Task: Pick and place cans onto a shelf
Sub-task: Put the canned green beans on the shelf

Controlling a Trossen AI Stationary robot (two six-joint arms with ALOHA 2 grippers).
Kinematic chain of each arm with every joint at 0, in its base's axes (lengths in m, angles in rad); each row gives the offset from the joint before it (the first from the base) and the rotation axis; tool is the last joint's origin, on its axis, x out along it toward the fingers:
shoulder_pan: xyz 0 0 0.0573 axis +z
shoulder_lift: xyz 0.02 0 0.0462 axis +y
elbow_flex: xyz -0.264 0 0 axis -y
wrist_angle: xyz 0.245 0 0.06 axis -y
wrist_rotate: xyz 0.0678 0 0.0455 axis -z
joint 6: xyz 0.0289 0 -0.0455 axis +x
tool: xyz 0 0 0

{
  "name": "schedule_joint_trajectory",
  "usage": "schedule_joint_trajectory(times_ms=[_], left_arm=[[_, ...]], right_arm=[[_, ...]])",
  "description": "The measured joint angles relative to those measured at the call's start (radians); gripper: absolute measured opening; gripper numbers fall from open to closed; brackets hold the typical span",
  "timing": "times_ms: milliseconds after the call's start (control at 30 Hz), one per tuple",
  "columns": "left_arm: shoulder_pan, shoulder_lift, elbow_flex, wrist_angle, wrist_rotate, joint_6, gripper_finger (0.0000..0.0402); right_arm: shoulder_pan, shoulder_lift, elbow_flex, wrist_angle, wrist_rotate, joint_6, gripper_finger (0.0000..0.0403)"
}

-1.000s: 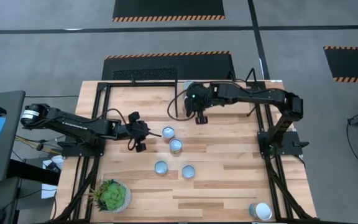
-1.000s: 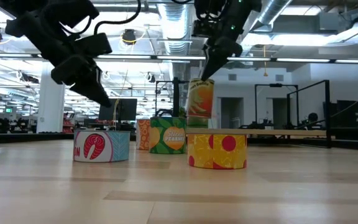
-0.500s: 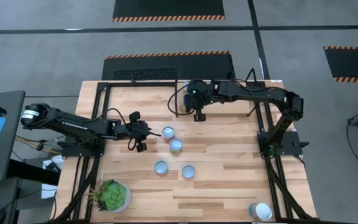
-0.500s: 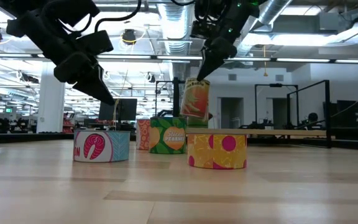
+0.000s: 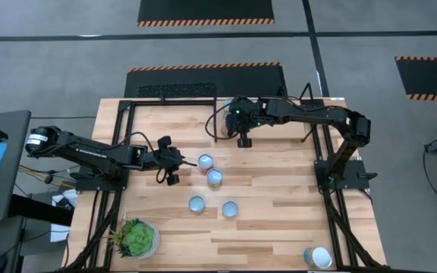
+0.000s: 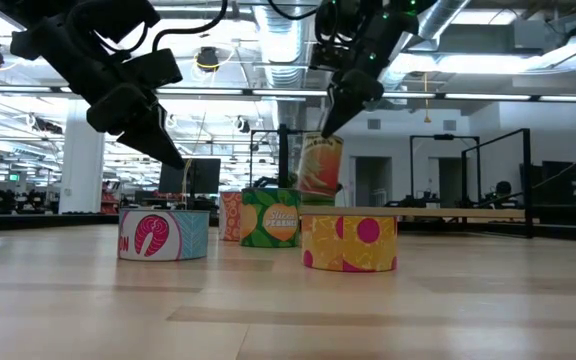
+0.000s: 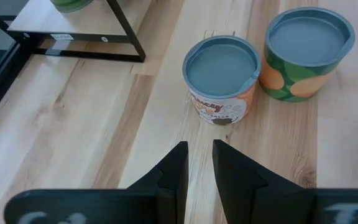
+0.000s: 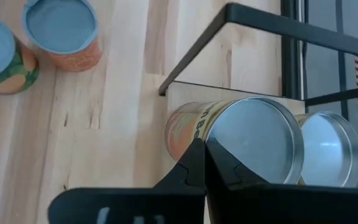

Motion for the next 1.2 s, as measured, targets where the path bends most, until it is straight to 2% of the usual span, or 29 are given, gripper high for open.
schedule_joint_trajectory(times_ms=[433, 1200], left_arm=[[0.000, 0.000, 0.000, 0.000, 0.000, 0.000, 0.0065], [0.000, 0.000, 0.000, -0.003, 0.008, -0.006, 0.0065]], right_arm=[[-0.006, 0.000, 0.000, -0.008, -0.001, 0.018, 0.0033], [-0.015, 0.043, 0.000, 0.022, 0.004, 0.015, 0.0043]])
